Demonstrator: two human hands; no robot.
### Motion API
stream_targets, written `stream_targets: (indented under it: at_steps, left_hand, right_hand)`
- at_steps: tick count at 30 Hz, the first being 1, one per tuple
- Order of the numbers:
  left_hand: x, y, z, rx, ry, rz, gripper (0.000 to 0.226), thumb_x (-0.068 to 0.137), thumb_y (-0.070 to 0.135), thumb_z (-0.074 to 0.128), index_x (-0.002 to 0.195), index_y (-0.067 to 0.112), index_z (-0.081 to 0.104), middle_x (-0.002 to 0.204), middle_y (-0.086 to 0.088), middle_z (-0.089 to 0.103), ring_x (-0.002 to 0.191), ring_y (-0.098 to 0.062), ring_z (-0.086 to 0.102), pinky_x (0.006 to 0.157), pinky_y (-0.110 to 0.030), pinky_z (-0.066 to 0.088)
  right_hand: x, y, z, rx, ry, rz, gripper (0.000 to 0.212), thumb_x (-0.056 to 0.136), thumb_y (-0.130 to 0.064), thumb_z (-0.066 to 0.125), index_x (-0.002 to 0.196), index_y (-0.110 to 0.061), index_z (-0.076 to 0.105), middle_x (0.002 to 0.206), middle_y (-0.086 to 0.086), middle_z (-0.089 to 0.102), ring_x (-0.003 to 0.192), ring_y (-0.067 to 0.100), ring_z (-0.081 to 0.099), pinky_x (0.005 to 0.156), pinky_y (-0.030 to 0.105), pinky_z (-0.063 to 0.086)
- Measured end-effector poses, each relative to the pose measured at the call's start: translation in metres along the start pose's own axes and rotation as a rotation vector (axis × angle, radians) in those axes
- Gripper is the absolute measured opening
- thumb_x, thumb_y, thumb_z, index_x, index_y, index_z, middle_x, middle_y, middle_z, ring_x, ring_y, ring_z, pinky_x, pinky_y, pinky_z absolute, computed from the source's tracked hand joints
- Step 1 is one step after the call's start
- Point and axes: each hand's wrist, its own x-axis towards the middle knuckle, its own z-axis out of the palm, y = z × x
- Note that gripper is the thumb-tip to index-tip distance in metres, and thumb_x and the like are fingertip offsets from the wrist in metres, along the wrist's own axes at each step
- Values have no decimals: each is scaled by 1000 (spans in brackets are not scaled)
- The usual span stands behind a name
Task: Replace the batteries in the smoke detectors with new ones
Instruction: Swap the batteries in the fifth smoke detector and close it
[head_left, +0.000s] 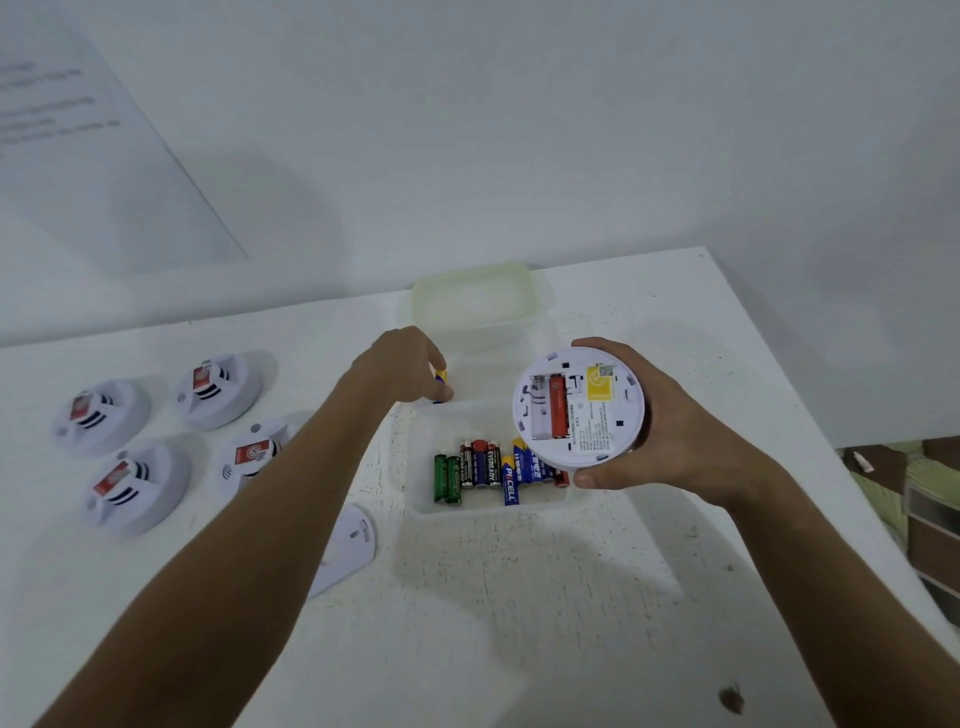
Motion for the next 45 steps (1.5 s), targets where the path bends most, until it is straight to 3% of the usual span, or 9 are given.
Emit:
stream_targets:
  at_steps: [6, 14, 17, 21, 26, 34, 39, 43, 45]
  left_hand:
    - [2, 2, 4, 45, -13, -25, 53, 74, 39, 82, 120, 17, 66, 126, -5, 63, 101, -23, 59, 91, -38, 51]
    - [-14, 2, -2, -205, 241, -6, 24, 72, 27, 84, 86, 17, 68, 114, -8, 63, 75, -19, 57, 53, -20, 39]
    - [-33, 6, -11, -222, 414, 14, 21, 73, 33, 83, 82, 21, 68, 96, -5, 66, 69, -21, 62, 64, -26, 46]
    - [-87, 29, -21, -500, 564, 204, 14, 78, 29, 79, 83, 24, 66, 72, 13, 66, 58, 0, 57, 56, -5, 42]
    - [-139, 43, 3, -709, 611, 395, 19, 76, 18, 81, 81, 29, 66, 76, 15, 68, 70, 2, 62, 61, -8, 45]
    - [-160, -2, 46, -359, 873, 683, 16, 83, 22, 72, 87, 7, 76, 90, -5, 72, 84, -9, 63, 79, -17, 53]
    - [-179, -29, 36, -621, 723, 413, 26, 76, 42, 76, 97, 27, 74, 104, 14, 64, 96, -1, 60, 80, -12, 48]
    - [-193, -49, 13, -848, 345, 73, 76, 67, 45, 81, 134, 36, 48, 110, 16, 64, 89, 6, 65, 67, -11, 52]
    - [-199, -58, 8, -880, 230, 7, 86, 68, 43, 82, 142, 35, 38, 106, 9, 71, 82, -3, 70, 66, -17, 56]
  right_hand:
    - [0, 1, 0, 13, 1, 15, 97, 55, -11, 88, 139, -26, 42, 127, -16, 58, 123, 7, 55, 89, 21, 53]
    - [-1, 1, 1, 0, 2, 28, 96, 56, -12, 89, 139, -26, 42, 126, -17, 59, 122, 7, 55, 89, 20, 53]
    - [0, -2, 3, -2, 8, 25, 96, 55, -11, 89, 138, -27, 43, 126, -17, 59, 121, 6, 55, 89, 19, 53]
    - [4, -5, 10, 20, 31, 14, 98, 53, -8, 89, 138, -24, 43, 126, -13, 60, 120, 9, 57, 89, 22, 54]
    - [7, -11, 25, 51, 9, -11, 97, 56, 0, 89, 139, -18, 44, 127, -5, 61, 119, 14, 59, 90, 24, 53]
    - [16, -22, 59, 56, -36, -47, 94, 57, -3, 90, 139, -16, 44, 132, -1, 58, 122, 16, 58, 95, 28, 53]
    - [26, -31, 85, 53, -126, -57, 95, 57, 7, 90, 137, -19, 45, 127, -6, 60, 119, 13, 59, 88, 26, 54]
    - [37, -39, 106, 68, -208, -73, 94, 58, 13, 87, 135, -22, 46, 126, -7, 60, 118, 12, 59, 84, 25, 55]
    - [42, -39, 117, 86, -262, -69, 95, 57, 10, 88, 137, -21, 45, 128, -4, 60, 119, 14, 59, 83, 26, 56]
